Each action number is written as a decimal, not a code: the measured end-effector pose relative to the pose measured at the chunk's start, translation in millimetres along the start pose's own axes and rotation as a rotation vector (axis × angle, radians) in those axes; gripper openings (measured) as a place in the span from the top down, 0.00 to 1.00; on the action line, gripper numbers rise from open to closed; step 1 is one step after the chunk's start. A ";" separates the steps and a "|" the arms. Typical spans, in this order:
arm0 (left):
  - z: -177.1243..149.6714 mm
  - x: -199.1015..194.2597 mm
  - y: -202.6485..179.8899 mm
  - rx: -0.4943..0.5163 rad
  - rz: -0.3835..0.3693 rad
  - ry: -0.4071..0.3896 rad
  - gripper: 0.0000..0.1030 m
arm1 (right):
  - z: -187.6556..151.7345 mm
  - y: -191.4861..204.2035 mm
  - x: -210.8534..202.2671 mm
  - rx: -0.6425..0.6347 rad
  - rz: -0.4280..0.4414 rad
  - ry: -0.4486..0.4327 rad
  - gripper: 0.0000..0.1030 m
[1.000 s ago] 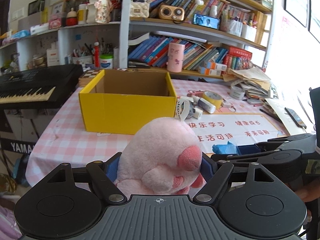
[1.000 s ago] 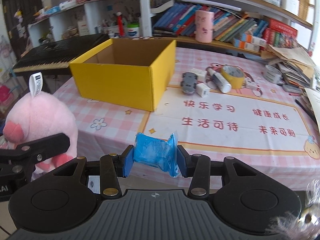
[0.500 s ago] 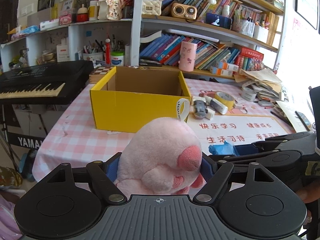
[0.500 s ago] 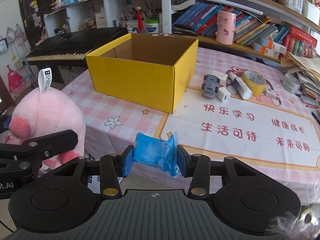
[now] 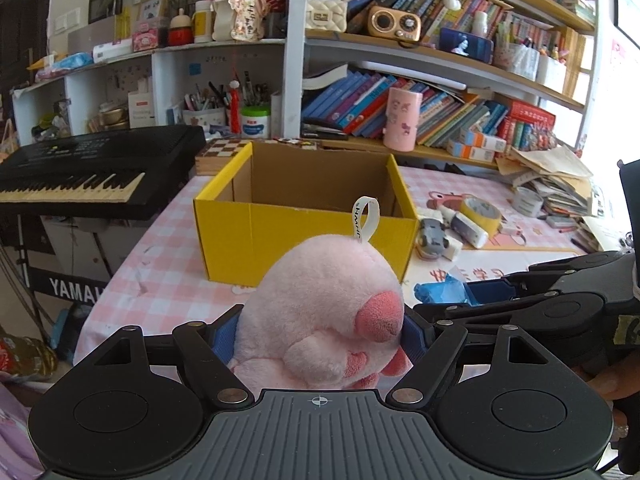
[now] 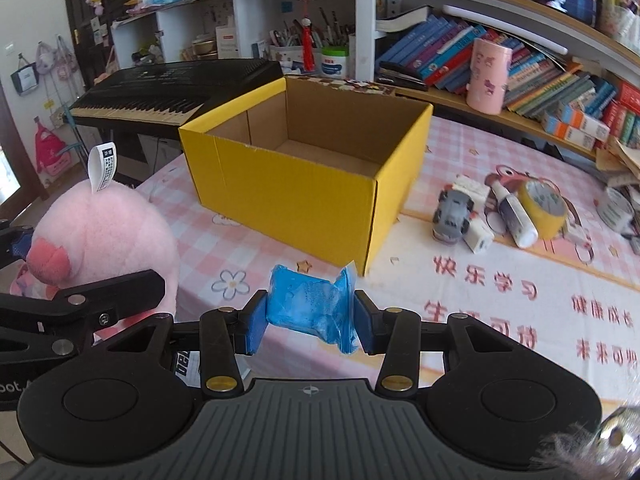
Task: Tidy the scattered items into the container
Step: 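Carry the pig in the left tool and packet in the right tool to the yellow box, then lower both items into the yellow box and open both tools, then lift both open tools out of the box and back from it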
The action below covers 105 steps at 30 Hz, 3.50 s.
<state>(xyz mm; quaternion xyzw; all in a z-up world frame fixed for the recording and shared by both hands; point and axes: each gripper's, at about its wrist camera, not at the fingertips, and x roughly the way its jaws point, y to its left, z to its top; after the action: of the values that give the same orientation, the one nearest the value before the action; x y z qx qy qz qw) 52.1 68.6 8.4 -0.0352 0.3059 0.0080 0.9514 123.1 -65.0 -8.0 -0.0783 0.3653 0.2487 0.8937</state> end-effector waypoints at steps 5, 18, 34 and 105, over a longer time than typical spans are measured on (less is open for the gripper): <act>11.2 12.4 3.4 -0.006 0.019 -0.013 0.23 | 13.1 -4.5 11.5 -0.030 0.010 -0.006 0.59; 67.7 54.4 21.5 0.011 0.048 -0.109 0.23 | 70.6 -22.0 46.8 -0.092 0.017 -0.081 0.59; 136.1 172.5 40.0 0.149 0.074 -0.021 0.23 | 157.0 -33.9 152.6 -0.362 0.001 -0.052 0.59; 107.1 53.4 28.5 0.094 0.132 -0.137 0.03 | 104.9 -38.1 32.2 -0.393 -0.059 -0.290 0.11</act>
<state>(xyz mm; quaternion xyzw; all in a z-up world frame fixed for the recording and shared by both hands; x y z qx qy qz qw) 156.7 104.5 62.3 0.0301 0.2418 0.0588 0.9681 226.2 -51.7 43.8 -0.2250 0.1755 0.2975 0.9111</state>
